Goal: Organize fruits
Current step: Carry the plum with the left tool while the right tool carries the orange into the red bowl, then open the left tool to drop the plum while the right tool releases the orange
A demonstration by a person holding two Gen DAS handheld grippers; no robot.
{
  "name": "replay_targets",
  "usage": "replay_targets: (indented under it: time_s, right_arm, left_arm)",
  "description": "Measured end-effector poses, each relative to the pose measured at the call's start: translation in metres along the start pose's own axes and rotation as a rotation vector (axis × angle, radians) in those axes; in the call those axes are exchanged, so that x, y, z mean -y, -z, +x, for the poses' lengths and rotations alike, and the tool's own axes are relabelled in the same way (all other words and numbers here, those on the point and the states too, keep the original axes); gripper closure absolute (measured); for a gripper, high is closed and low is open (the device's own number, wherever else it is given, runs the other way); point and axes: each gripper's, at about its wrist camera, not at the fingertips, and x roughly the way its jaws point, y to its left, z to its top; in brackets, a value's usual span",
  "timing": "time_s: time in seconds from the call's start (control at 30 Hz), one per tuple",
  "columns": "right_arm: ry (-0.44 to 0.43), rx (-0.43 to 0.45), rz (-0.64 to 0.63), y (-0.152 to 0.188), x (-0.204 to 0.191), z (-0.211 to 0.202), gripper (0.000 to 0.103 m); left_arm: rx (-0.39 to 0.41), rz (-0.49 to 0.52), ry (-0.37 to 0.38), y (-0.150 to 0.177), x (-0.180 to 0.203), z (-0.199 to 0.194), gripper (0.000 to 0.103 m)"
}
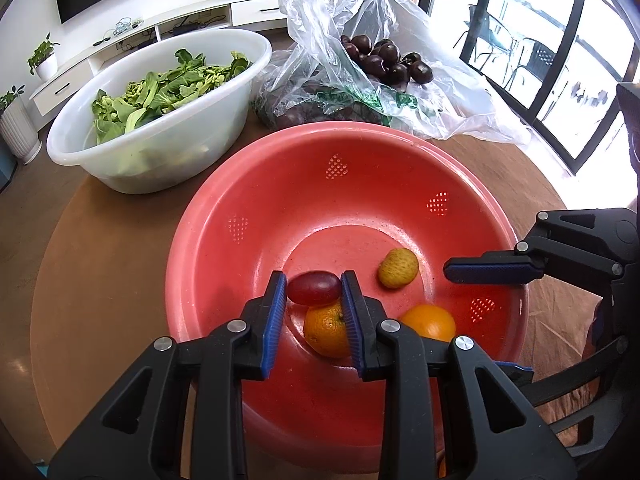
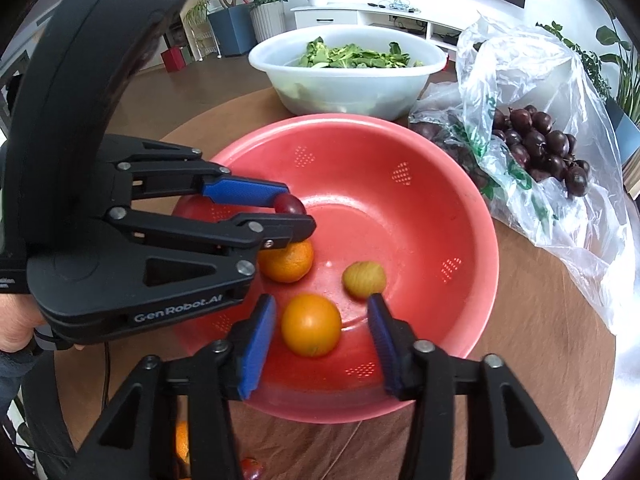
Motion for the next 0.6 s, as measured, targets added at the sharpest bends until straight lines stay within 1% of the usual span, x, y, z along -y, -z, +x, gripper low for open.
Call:
replay_targets:
  time_s: [0.27, 0.37, 0.47, 0.5, 0.53, 0.57, 0.6]
  right_arm:
    - [0.008, 0.011, 0.018, 0.003, 0.005, -0.007, 0.051]
    - [0.005, 0.038, 0.035, 0.006, 0.007, -0.021, 0.051]
    - [-0.006, 0.081, 0.049, 0.01, 0.007, -0.042, 0.049]
    - [-0.012, 0.101, 0.057, 0.013, 0.008, -0.051, 0.045]
    - [-0.02, 0.123, 0.069, 0.016, 0.008, -0.061, 0.042]
    - [-0.027, 0.14, 0.079, 0.018, 0.008, -0.069, 0.036]
    - [-0.038, 0.164, 0.093, 0.023, 0.007, -0.08, 0.032]
  left_arm:
    - [-0.004, -0.002, -0.006, 0.0, 0.001, -0.001, 0.076]
    - [0.0, -0.008, -0.012, 0.003, 0.0, -0.007, 0.076]
    - [0.029, -0.029, -0.011, 0.006, -0.002, -0.025, 0.076]
    - [0.04, -0.039, -0.009, 0.008, -0.003, -0.032, 0.073]
    - [0.053, -0.049, -0.007, 0.009, -0.004, -0.039, 0.06]
    - [0.07, -0.058, -0.009, 0.012, -0.004, -0.048, 0.049]
    - [0.099, -0.065, -0.015, 0.015, -0.004, -0.06, 0.031]
